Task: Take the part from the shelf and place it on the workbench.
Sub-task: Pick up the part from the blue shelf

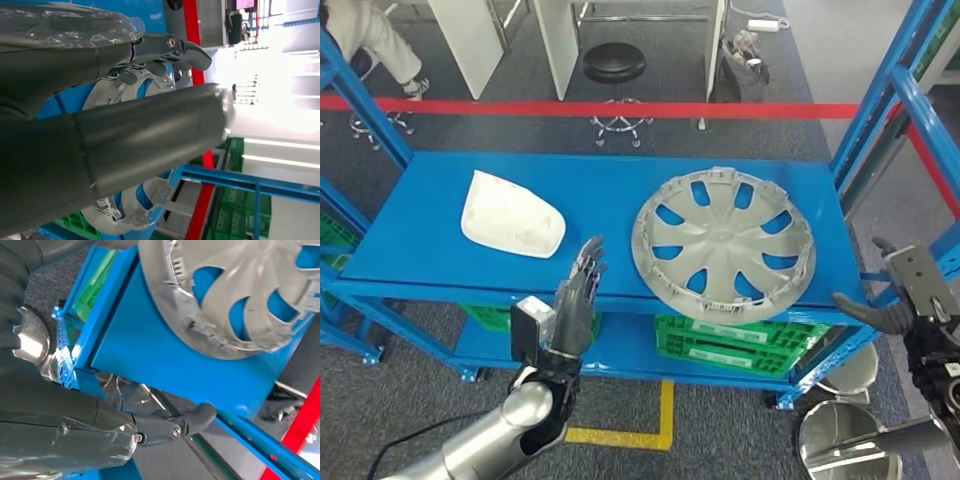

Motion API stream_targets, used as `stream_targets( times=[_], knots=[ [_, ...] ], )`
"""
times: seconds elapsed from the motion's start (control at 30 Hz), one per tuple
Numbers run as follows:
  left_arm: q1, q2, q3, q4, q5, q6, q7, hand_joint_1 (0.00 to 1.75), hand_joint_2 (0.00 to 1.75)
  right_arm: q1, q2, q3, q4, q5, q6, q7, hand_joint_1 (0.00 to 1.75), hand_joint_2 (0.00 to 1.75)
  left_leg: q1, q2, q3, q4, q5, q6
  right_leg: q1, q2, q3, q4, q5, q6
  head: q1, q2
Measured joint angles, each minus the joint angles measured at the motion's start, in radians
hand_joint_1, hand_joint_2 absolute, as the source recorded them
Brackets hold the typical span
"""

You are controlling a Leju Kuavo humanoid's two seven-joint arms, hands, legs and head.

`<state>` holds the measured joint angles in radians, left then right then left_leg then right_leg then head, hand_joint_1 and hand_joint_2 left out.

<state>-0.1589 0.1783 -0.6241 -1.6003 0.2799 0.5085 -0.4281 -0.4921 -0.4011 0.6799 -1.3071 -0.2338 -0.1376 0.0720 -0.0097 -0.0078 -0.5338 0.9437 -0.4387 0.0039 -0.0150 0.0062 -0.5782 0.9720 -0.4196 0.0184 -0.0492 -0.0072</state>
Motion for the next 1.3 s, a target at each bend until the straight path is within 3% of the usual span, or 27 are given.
stream_targets(
  times=[0.27,0.43,0.77,0.9,1.3],
  knots=[
    [0.003,0.004,0.000,-0.005,-0.001,0.018,-0.006,0.00,0.00,0.000,0.011,0.035,0.000,-0.016,0.007,-0.013,0.00,1.75,0.004,0.000,0.006,-0.015,-0.002,0.000,0.005,0.002,0.000,-0.001,-0.001,-0.012,-0.008,0.000],
    [0.008,0.005,0.000,-0.005,-0.001,0.008,-0.012,0.00,0.00,0.025,0.028,0.063,-0.053,-0.040,0.039,-0.004,0.00,1.75,0.007,0.000,0.006,-0.017,0.000,-0.010,0.008,0.001,0.001,-0.001,0.000,-0.018,-0.008,0.000],
    [0.002,-0.006,0.000,-0.004,-0.001,-0.034,-0.020,0.00,0.00,0.093,0.080,0.170,-0.155,-0.113,0.119,0.010,0.00,1.75,0.007,0.000,0.006,-0.017,0.002,-0.013,0.006,0.000,0.001,-0.002,0.002,-0.019,-0.008,0.000],
    [-0.005,-0.012,0.000,-0.003,0.001,-0.040,-0.027,0.00,0.00,0.110,0.097,0.209,-0.191,-0.129,0.130,0.007,0.00,0.00,0.007,0.000,0.006,-0.017,0.002,-0.013,0.006,0.000,0.001,-0.003,0.002,-0.019,-0.008,0.000],
    [-0.011,-0.019,0.000,0.006,0.007,-0.048,-0.034,0.00,0.00,0.128,0.109,0.262,-0.239,-0.111,0.074,0.003,0.00,0.00,0.007,0.001,0.005,-0.017,0.001,-0.013,0.006,0.001,0.001,-0.005,0.001,-0.019,-0.008,0.000]
  ],
)
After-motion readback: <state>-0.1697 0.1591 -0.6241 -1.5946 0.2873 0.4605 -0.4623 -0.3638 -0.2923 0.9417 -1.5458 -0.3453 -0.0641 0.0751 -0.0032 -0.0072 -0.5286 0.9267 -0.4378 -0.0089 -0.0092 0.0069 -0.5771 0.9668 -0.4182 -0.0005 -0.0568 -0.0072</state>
